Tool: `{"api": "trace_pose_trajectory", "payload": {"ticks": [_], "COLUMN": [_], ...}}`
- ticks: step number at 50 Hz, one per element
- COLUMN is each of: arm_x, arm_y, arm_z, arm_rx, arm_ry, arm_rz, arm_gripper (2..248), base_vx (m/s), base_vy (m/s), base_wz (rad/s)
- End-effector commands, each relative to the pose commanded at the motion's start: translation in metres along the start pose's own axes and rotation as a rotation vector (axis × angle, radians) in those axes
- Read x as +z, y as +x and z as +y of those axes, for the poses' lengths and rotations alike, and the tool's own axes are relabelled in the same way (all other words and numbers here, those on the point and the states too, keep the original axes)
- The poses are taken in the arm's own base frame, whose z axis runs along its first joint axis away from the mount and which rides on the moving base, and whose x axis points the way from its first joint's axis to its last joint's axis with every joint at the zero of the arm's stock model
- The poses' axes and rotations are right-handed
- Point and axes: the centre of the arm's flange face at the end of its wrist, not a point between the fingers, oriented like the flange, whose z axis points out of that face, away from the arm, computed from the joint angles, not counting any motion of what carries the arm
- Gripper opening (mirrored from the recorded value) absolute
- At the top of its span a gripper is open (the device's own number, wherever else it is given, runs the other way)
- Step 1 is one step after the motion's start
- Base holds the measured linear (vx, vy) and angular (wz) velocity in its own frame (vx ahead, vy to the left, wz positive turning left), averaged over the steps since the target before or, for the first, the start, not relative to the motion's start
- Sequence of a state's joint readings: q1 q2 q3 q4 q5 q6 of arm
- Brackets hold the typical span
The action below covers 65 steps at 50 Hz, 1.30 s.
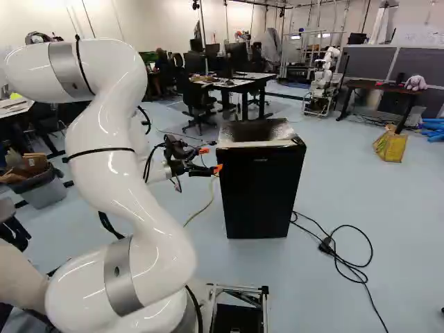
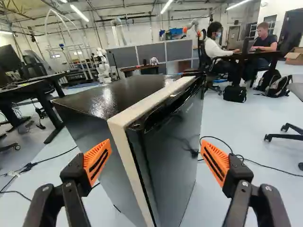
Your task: Grab a drink from the fridge
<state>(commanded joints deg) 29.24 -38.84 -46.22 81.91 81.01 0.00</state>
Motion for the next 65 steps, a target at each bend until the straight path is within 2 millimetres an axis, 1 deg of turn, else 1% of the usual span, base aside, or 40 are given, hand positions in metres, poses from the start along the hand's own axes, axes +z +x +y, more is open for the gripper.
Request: {"api": "trace_pose_trajectory", "payload": {"ticks": [10,27,39,65], "arm_x": [0.002,0.002,0.003,0.017], "arm_y": [0.0,0.0,0.0,0.001], "arm_z": [-0.001,-0.001,-0.002,-0.004], "arm_rx": [-0.002,-0.114,-0.12,-0.106], "arm_ry": [-0.005,-0.005,-0.007,-0.035], "arm_rz": [-0.001,-0.001,-0.001,0.003], "arm_gripper": [247,247,247,247], "base_vx": [0.0,0.0,0.0,0.0], "base_vy": [0.0,0.0,0.0,0.0], "base_wz": [0.0,0.0,0.0,0.0]}}
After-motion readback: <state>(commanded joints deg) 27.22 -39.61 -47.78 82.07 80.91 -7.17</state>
